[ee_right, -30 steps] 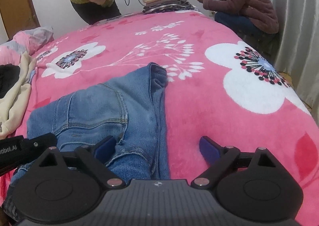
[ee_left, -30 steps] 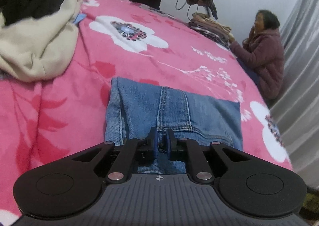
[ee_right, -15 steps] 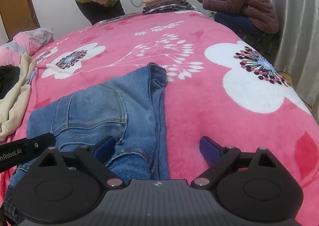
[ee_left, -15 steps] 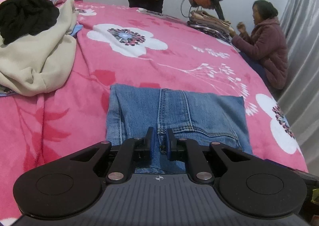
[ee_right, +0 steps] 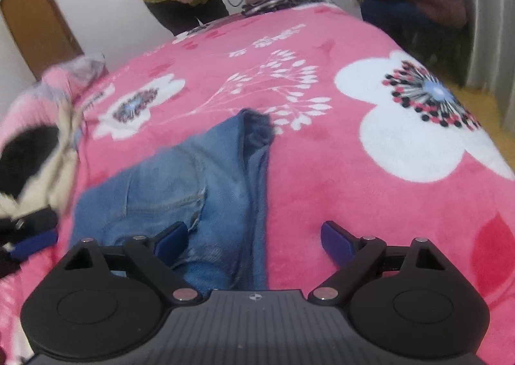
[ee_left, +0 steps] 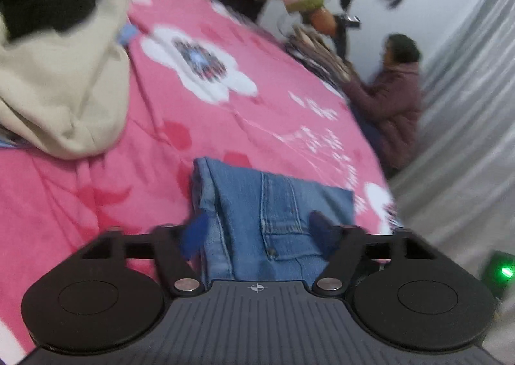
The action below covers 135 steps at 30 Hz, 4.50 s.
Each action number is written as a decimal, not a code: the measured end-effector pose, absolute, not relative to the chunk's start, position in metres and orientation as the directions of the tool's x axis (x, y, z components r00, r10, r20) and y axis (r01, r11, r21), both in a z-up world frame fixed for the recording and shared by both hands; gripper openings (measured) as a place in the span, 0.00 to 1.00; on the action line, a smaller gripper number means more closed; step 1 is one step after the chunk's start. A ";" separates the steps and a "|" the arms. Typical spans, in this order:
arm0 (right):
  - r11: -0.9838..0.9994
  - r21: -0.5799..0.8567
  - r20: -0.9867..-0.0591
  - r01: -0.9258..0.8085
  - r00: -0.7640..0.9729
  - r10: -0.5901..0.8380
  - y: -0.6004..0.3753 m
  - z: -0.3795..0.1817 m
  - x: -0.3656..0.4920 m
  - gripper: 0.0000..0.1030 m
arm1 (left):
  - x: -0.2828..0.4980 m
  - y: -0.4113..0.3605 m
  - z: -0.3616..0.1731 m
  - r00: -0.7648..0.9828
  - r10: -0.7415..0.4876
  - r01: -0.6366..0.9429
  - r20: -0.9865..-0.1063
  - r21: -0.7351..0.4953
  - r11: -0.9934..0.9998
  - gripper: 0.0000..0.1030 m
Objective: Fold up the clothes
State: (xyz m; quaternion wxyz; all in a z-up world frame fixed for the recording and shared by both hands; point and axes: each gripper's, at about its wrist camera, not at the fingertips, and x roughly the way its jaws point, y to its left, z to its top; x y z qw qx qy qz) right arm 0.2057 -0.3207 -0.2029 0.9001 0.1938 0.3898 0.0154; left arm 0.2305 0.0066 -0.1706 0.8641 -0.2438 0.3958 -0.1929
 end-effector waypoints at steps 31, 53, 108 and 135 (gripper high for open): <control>0.817 0.571 -0.580 -0.081 0.665 0.471 -0.313 -0.207 0.279 0.67 | 0.281 -0.013 -0.212 0.547 -0.629 0.118 -0.553 -0.692 0.712 0.33; 0.811 0.436 -0.230 -0.390 0.823 0.519 -0.269 0.030 0.131 0.64 | 0.105 0.003 0.026 0.781 -0.581 0.425 -0.231 -0.485 0.764 0.28; 0.302 0.177 -0.442 -0.937 0.198 0.875 0.180 0.013 0.044 0.76 | -0.165 0.360 -0.005 0.752 0.444 -0.630 -0.488 -0.332 0.702 0.57; 0.446 0.153 -0.497 -0.882 0.322 0.806 0.156 -0.056 0.051 0.78 | -0.090 0.311 -0.042 0.812 0.359 -0.398 -0.460 0.013 0.917 0.42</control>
